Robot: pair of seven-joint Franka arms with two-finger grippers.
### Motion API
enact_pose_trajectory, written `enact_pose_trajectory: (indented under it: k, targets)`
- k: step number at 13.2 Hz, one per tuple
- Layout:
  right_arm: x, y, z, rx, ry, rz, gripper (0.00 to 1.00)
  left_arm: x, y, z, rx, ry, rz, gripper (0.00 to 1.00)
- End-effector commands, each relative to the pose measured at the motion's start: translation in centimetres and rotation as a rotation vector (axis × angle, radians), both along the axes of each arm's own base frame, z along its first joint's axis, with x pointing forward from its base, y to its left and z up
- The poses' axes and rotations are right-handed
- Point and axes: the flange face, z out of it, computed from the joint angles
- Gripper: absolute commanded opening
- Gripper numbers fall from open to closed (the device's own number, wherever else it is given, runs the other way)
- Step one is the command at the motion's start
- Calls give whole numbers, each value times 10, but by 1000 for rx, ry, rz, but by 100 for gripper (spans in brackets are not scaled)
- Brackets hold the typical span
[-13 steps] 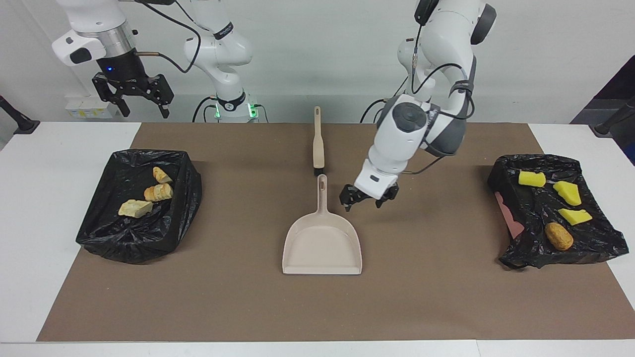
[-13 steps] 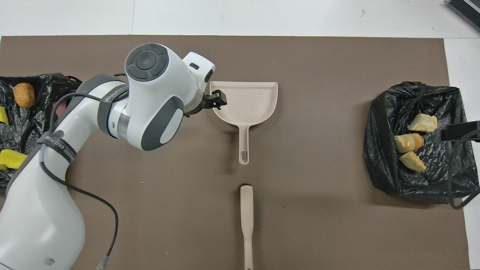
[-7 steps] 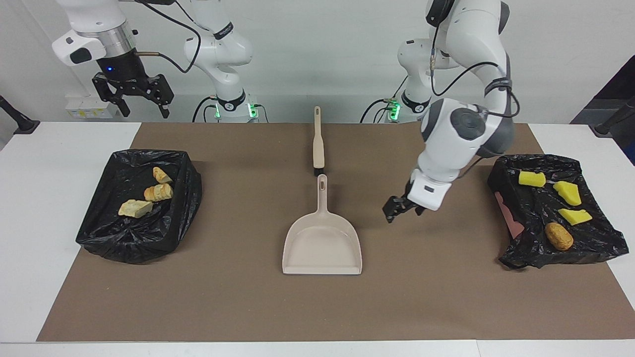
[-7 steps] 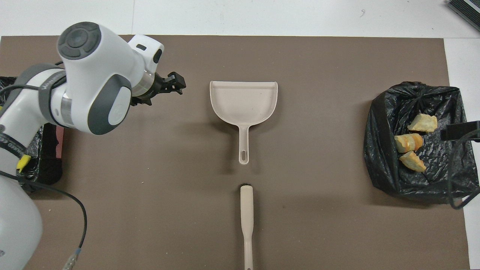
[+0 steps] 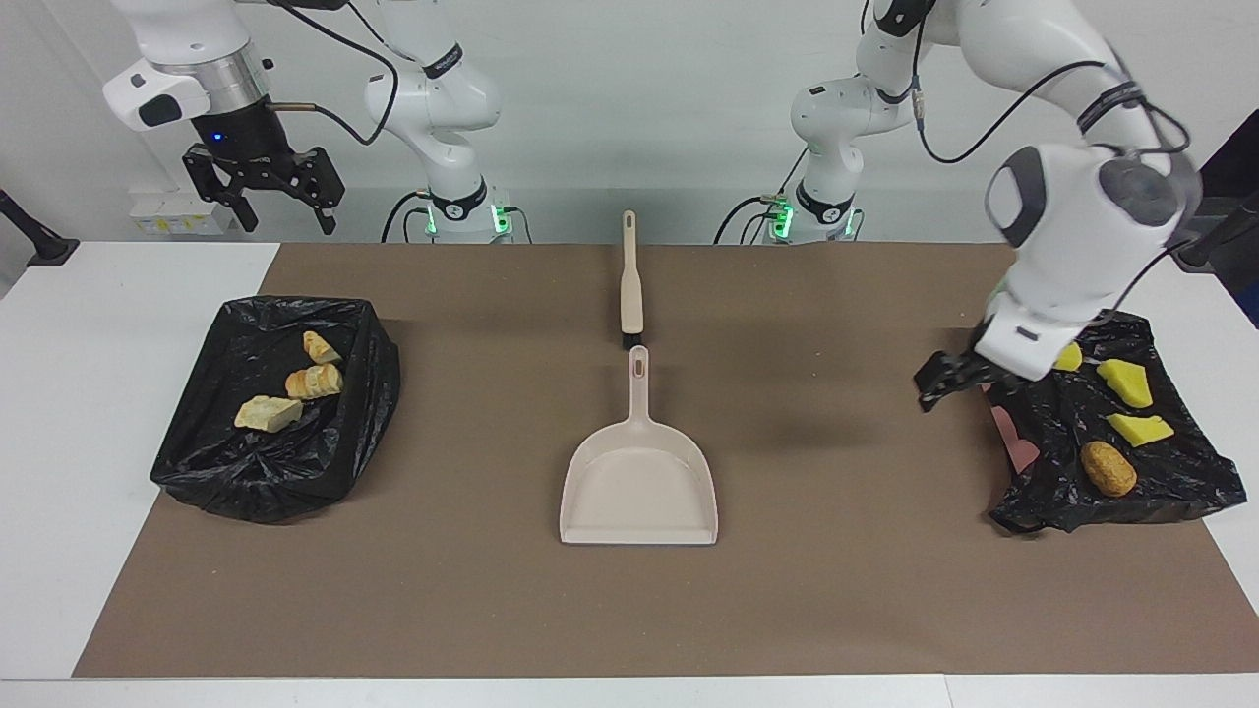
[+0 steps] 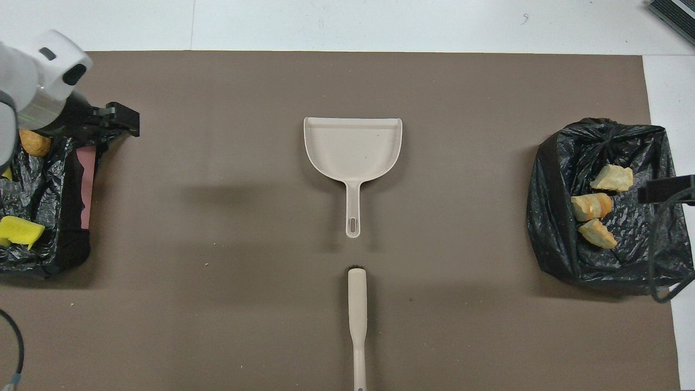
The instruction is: Sweep and dump trash in bin
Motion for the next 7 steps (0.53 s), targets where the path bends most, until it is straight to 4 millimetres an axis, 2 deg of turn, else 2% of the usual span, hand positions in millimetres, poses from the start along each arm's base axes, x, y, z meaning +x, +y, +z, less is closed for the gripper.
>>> enact_pose_trajectory:
  k: [1, 5, 7]
  targets:
    - [-3, 1, 3, -1, 4, 1, 100, -17, -2, 15, 30, 19, -13, 100]
    - [-3, 1, 3, -1, 4, 1, 100, -16, -4, 14, 30, 16, -24, 100]
    - [-4, 1, 4, -1, 2, 1, 100, -17, -13, 16, 30, 14, -36, 100]
